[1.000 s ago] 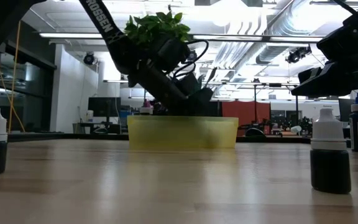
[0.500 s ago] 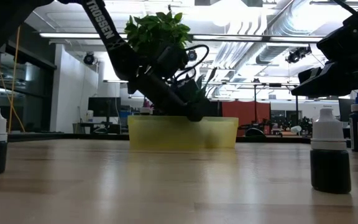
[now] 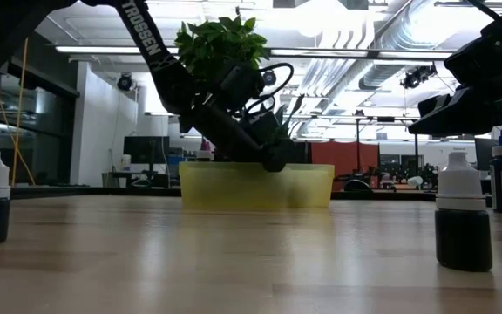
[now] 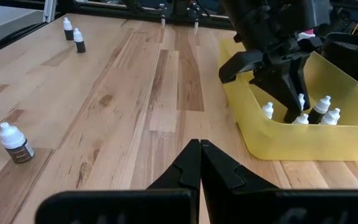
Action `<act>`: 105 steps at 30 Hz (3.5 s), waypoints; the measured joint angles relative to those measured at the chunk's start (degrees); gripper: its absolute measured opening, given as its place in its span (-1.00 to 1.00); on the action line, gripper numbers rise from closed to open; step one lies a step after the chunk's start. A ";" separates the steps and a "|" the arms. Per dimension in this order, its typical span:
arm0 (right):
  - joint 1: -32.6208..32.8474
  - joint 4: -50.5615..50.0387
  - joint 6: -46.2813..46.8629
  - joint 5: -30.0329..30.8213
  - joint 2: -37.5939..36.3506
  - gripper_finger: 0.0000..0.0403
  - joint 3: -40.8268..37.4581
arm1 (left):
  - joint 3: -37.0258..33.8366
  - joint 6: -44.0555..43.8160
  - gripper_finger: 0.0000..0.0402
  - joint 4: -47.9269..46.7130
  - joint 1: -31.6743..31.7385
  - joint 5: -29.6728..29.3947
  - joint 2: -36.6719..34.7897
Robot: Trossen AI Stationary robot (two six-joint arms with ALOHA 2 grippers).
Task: Pick & Place food coloring
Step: Put the top small black food coloring bottle into the yellow bin, then put the small black food coloring bottle into the yellow bin
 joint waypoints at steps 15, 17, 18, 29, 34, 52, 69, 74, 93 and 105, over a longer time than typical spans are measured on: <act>-0.01 0.00 -0.01 0.01 0.00 -1.00 0.00 | 0.00 0.00 -0.39 0.02 0.00 0.07 0.00; -0.02 0.00 0.01 0.02 0.00 -1.00 0.00 | 0.00 0.00 -0.39 0.02 0.00 0.07 0.00; 0.00 0.00 0.00 0.00 0.00 -1.00 0.00 | 0.00 0.00 -0.39 0.03 0.00 0.07 0.00; -0.01 0.00 0.00 0.00 0.00 -1.00 0.00 | 0.07 5.44 -0.39 2.43 -0.02 0.28 -1.05; -0.02 0.00 0.01 0.01 0.01 -1.00 0.00 | 0.11 6.40 -0.39 2.87 -0.02 0.71 -3.44; 0.00 0.00 0.00 0.02 0.00 -1.00 0.00 | -1.56 8.79 -0.38 -6.57 -4.16 13.73 -20.92; -0.02 -0.02 -0.01 0.02 -0.04 -1.00 0.00 | -18.02 11.33 -0.38 -36.77 -18.02 19.62 -52.20; 0.00 0.00 -0.01 0.02 -0.04 -1.00 0.00 | -18.18 14.58 -0.38 -50.73 -22.22 21.45 -58.14; -0.02 0.00 -0.01 0.02 -0.04 -1.00 0.00 | -17.94 -11.39 -0.38 -65.61 -35.20 25.01 -62.01; -0.02 0.00 -0.01 0.00 -0.04 -1.00 0.00 | -17.97 -47.71 -0.38 -62.24 -39.94 21.09 -54.45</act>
